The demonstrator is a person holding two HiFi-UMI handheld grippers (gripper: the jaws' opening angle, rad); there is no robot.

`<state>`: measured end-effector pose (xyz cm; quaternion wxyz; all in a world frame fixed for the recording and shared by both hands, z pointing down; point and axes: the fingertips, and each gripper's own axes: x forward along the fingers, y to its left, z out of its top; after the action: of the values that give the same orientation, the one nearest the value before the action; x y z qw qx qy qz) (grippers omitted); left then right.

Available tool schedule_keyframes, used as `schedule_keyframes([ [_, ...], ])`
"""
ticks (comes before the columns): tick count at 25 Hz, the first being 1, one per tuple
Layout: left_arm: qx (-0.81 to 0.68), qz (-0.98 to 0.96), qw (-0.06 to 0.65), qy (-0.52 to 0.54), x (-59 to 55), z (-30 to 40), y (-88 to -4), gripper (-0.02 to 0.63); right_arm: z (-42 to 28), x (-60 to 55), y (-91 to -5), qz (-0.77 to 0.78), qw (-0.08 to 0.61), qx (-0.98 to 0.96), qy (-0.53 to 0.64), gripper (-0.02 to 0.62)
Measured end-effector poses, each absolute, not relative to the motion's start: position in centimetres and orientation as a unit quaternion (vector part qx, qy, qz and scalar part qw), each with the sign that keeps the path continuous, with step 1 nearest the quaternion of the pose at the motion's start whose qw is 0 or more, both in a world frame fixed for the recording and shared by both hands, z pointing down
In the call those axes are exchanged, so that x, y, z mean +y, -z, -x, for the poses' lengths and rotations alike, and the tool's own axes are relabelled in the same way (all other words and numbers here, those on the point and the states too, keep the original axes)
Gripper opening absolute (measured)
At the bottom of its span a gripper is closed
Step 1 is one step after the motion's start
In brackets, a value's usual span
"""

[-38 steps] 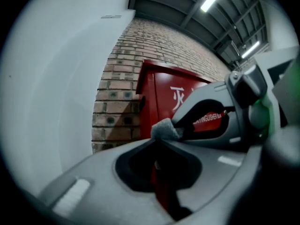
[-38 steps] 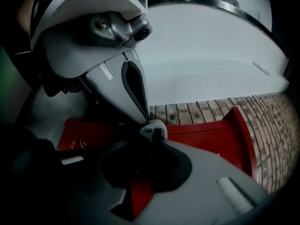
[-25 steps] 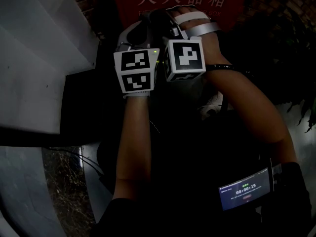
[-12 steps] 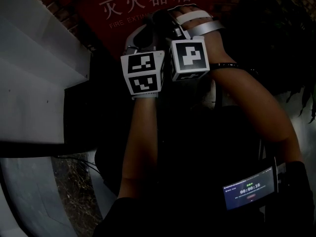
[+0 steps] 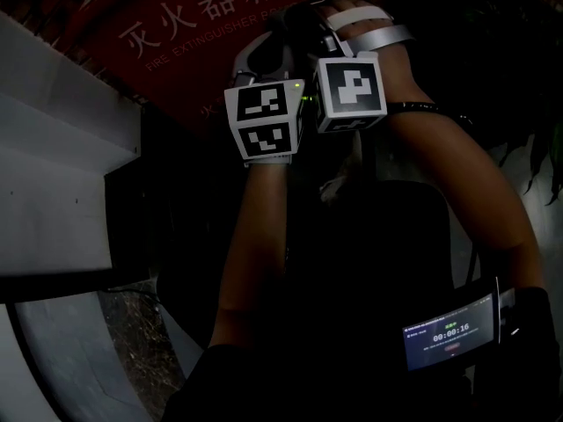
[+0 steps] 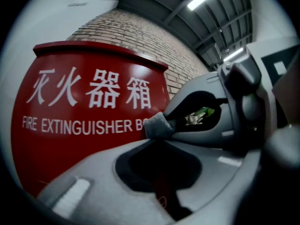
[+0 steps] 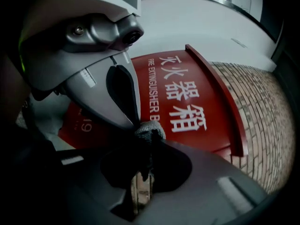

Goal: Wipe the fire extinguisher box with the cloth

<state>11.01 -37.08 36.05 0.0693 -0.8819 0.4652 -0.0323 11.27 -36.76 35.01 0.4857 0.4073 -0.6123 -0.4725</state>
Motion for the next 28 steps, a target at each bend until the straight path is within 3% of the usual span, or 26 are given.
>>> schedule_keyframes([
  [7, 0.428, 0.901, 0.059, 0.047, -36.6, -16.7, -37.0, 0.000, -16.8, -36.8, -35.9, -0.423, 0.502, -0.603, 0.454, 0.035],
  [13, 0.421, 0.902, 0.077, 0.052, -35.4, -16.7, -36.8, 0.000, -17.2, -35.6, -34.8, -0.438, 0.488, -0.599, 0.460, 0.035],
  [21, 0.451, 0.887, 0.068, 0.067, -34.7, -8.7, -36.5, 0.000, -10.0, -34.2, -33.8, -0.409, 0.465, -0.619, 0.483, 0.035],
  [28, 0.506, 0.857, 0.064, 0.066, -35.1, 1.8, -36.4, 0.000, 0.5, -34.3, -34.6, -0.368, 0.433, -0.651, 0.503, 0.035],
])
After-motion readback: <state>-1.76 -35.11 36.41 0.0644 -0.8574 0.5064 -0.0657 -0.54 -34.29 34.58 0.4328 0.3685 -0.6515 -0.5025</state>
